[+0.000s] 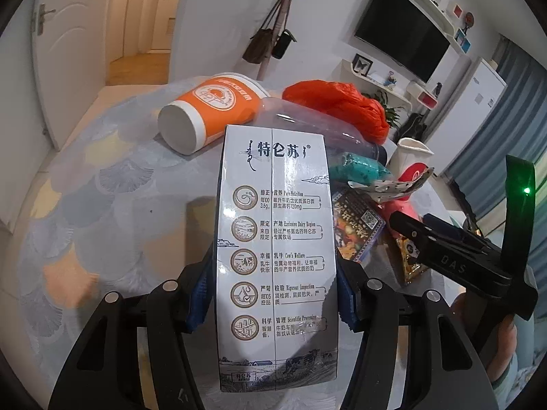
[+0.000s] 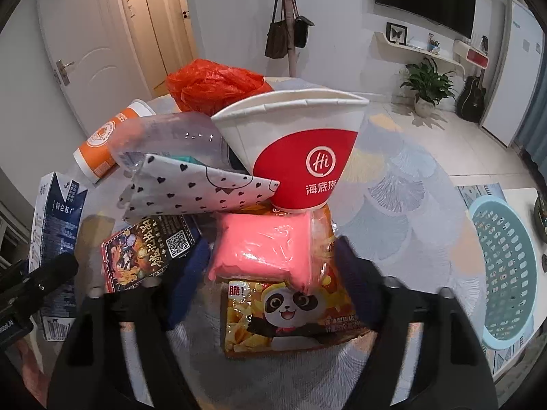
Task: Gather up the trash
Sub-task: 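Grasp a white milk carton with the left tool while the right tool returns to the table, then grasp the pink packet with the right tool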
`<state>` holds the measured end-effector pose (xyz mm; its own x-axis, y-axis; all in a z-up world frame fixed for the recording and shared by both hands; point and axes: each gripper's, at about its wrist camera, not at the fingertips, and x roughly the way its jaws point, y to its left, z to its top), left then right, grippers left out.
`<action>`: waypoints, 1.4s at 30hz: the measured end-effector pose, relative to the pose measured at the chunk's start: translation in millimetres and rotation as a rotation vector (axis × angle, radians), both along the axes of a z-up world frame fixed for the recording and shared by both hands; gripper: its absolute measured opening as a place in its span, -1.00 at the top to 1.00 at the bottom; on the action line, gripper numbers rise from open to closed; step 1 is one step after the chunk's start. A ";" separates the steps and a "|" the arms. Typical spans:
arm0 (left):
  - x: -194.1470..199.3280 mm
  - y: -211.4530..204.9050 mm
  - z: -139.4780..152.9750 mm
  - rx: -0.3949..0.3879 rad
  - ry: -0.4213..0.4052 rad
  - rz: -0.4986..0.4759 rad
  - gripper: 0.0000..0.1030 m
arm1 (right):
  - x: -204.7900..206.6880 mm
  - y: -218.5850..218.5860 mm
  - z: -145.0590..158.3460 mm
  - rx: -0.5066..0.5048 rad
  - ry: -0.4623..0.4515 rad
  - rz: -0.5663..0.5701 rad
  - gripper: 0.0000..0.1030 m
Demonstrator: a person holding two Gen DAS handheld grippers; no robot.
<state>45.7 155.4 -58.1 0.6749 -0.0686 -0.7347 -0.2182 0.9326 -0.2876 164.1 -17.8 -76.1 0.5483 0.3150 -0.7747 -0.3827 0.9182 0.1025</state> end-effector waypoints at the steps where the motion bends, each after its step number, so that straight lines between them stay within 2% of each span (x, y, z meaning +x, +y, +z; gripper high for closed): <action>1: 0.6 0.3 0.2 0.002 0.000 -0.001 -0.11 | 0.5 -0.5 -0.8 0.003 0.006 0.002 -0.22; 6: 1.5 -0.4 3.7 0.005 -0.009 -0.005 -0.11 | -5.7 -3.4 4.0 0.007 -0.012 0.020 0.04; 8: 0.7 -2.4 7.8 0.005 -0.021 -0.009 -0.11 | -8.8 -5.2 8.2 0.013 -0.021 0.029 0.31; 10: -1.6 -5.4 13.1 0.009 -0.032 -0.013 -0.11 | -12.5 -8.4 13.9 0.012 -0.033 0.031 0.35; 13: -3.6 -9.6 18.9 0.023 -0.047 -0.029 -0.11 | -12.9 -11.0 14.4 0.019 -0.022 0.043 0.33; 15: -4.0 -11.2 20.1 0.027 -0.047 -0.034 -0.11 | -9.9 -15.1 12.7 0.041 0.002 0.031 -0.10; 16: -3.7 -11.6 20.2 0.025 -0.046 -0.036 -0.11 | -9.4 -16.6 13.3 0.047 0.002 0.022 -0.39; 17: -3.8 -11.5 20.0 0.024 -0.045 -0.036 -0.11 | -8.6 -17.0 13.1 0.049 0.001 0.020 -0.43; 24: -6.9 -6.2 21.4 0.021 -0.041 -0.031 -0.11 | 5.0 -6.8 -6.0 -0.014 0.051 0.003 -0.42; 27: -7.8 -6.0 22.6 0.021 -0.041 -0.028 -0.11 | 4.0 -6.2 -7.6 -0.013 0.046 0.013 -0.13; 29: -7.5 -6.6 22.2 0.023 -0.041 -0.029 -0.11 | 0.3 -9.0 -2.7 0.005 0.034 0.014 -0.03; 36: -8.4 -12.6 31.5 0.023 -0.071 -0.051 -0.11 | -15.7 -31.7 24.5 0.070 -0.024 -0.007 0.00; 42: 3.2 -38.8 54.9 0.027 -0.121 -0.140 -0.11 | -22.3 -71.3 58.3 0.120 -0.093 -0.072 0.00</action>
